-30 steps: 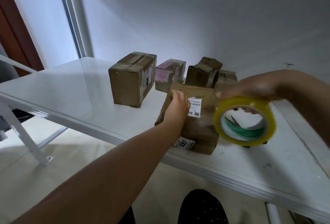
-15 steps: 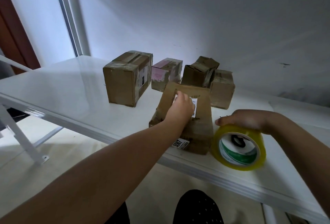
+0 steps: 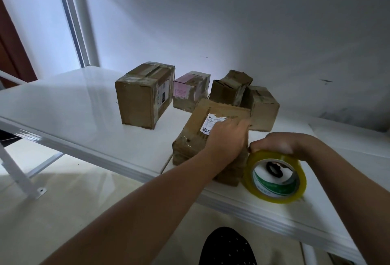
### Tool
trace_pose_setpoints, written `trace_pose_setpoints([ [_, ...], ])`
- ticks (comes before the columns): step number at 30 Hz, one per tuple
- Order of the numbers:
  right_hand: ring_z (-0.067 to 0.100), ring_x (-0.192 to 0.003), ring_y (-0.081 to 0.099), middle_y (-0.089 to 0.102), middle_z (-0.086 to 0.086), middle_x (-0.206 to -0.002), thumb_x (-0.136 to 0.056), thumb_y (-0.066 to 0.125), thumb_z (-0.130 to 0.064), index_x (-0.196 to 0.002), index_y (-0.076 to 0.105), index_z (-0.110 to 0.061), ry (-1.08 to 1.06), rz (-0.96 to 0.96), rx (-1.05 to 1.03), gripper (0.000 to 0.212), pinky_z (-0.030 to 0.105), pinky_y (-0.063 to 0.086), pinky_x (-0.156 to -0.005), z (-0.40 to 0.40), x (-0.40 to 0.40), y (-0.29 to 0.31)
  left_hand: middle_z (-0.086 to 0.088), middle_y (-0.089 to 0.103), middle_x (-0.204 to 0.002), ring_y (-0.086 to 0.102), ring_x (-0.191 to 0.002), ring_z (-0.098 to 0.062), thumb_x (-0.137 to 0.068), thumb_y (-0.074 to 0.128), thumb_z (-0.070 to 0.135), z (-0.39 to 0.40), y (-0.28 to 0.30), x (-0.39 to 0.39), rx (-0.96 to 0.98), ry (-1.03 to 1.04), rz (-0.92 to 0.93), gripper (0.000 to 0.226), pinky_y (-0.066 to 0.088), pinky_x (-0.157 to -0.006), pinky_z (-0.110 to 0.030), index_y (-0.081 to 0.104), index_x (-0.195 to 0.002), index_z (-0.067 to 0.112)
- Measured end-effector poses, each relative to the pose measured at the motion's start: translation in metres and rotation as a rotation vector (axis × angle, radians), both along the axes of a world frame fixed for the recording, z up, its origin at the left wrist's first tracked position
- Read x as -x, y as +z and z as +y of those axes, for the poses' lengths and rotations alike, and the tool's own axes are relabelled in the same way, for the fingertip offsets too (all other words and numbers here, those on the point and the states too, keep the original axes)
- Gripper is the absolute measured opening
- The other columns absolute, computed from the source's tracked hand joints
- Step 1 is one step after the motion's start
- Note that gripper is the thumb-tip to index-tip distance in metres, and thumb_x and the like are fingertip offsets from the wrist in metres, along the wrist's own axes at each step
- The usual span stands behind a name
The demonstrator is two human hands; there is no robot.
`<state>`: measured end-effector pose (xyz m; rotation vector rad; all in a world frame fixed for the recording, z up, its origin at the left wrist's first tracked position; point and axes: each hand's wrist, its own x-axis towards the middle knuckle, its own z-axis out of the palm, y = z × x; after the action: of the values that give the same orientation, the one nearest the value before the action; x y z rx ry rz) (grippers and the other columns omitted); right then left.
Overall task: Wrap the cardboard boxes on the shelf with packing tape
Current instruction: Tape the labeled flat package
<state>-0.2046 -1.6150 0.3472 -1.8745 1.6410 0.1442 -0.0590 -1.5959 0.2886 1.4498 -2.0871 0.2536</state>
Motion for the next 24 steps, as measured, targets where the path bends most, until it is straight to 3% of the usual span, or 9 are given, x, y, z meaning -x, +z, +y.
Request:
trace_pose_setpoints([
  [2,0.018,-0.081,0.065,0.069,0.0,-0.081,-0.082,0.058,-0.052,-0.077,0.07,-0.023,0.002,0.004,-0.004,0.032,0.03,0.05,-0.073,0.0,0.002,-0.001,-0.009,0.058,-0.118,0.052,-0.107,-0.025,-0.094,0.042,0.02,0.004,-0.003,-0.008,0.004,0.076,-0.02,0.032,0.035,-0.085,-0.033,0.051,-0.124,0.012],
  [6,0.023,-0.093,0.064,0.069,0.005,-0.097,-0.082,0.057,-0.052,-0.091,0.07,-0.021,0.006,-0.014,-0.016,0.035,0.04,0.051,-0.092,0.002,0.004,-0.001,-0.009,0.039,-0.13,0.04,-0.119,-0.024,-0.098,0.038,0.03,0.007,0.001,-0.052,-0.158,0.456,-0.1,0.038,0.035,-0.097,-0.043,0.035,-0.132,0.013],
  [9,0.027,-0.097,0.065,0.07,0.009,-0.101,-0.076,0.061,-0.056,-0.099,0.069,-0.016,0.014,-0.065,-0.059,0.046,0.044,0.05,-0.096,0.006,0.006,0.002,-0.014,0.041,-0.131,0.044,-0.119,-0.03,-0.101,0.033,0.034,0.016,0.001,-0.091,-0.365,0.54,0.101,0.039,0.04,-0.091,-0.043,0.037,-0.13,0.009],
  [11,0.03,-0.096,0.067,0.072,0.011,-0.1,-0.065,0.065,-0.061,-0.103,0.069,-0.012,0.04,-0.168,-0.14,0.062,0.044,0.053,-0.091,0.011,0.008,0.01,-0.019,0.049,-0.127,0.05,-0.114,-0.033,-0.103,0.026,0.036,0.019,-0.002,-0.105,-0.527,0.479,0.308,0.042,0.04,-0.088,-0.04,0.041,-0.126,0.004],
  [13,0.027,-0.088,0.071,0.074,0.01,-0.094,-0.051,0.076,-0.068,-0.098,0.073,-0.012,0.083,-0.313,-0.178,0.073,0.038,0.057,-0.076,0.014,0.012,0.023,-0.021,0.054,-0.124,0.052,-0.11,-0.033,-0.104,0.023,0.036,0.015,0.0,-0.118,-0.6,0.423,0.394,0.045,0.038,-0.085,-0.036,0.046,-0.12,0.001],
  [16,0.015,-0.059,0.069,0.072,0.005,-0.07,-0.026,0.087,-0.061,-0.07,0.078,-0.018,0.11,-0.628,-0.11,0.063,0.024,0.053,-0.051,0.019,0.008,0.056,-0.021,0.053,-0.128,0.052,-0.113,-0.032,-0.105,0.023,0.035,0.009,0.001,-0.136,-0.667,0.367,0.501,0.049,0.036,-0.082,-0.03,0.049,-0.125,-0.001],
  [19,0.016,-0.057,0.066,0.07,0.005,-0.068,-0.021,0.091,-0.059,-0.066,0.076,-0.016,0.167,-0.906,-0.022,0.063,0.025,0.055,-0.052,0.022,-0.014,0.083,-0.018,0.06,-0.111,0.057,-0.093,-0.026,-0.104,0.026,0.037,0.008,-0.014,-0.142,-0.746,0.235,0.682,0.047,0.041,-0.075,-0.03,0.057,-0.111,0.003],
  [22,0.013,-0.056,0.065,0.07,0.004,-0.068,-0.042,0.087,-0.055,-0.07,0.077,-0.017,0.249,-0.999,-0.08,0.048,0.024,0.056,-0.055,0.03,-0.056,0.091,-0.008,0.059,-0.091,0.053,-0.084,-0.021,-0.102,0.039,0.031,0.003,-0.024,-0.145,-0.611,0.258,0.685,0.029,0.038,-0.071,-0.029,0.057,-0.093,0.01],
  [24,0.01,-0.049,0.061,0.066,0.0,-0.06,-0.059,0.074,-0.055,-0.061,0.075,-0.018,0.226,-1.019,-0.065,0.037,0.021,0.053,-0.05,0.032,-0.085,0.091,-0.001,0.059,-0.083,0.055,-0.083,-0.019,-0.101,0.041,0.024,0.003,-0.016,-0.149,-0.456,0.249,0.756,0.024,0.039,-0.07,-0.029,0.058,-0.089,0.014],
])
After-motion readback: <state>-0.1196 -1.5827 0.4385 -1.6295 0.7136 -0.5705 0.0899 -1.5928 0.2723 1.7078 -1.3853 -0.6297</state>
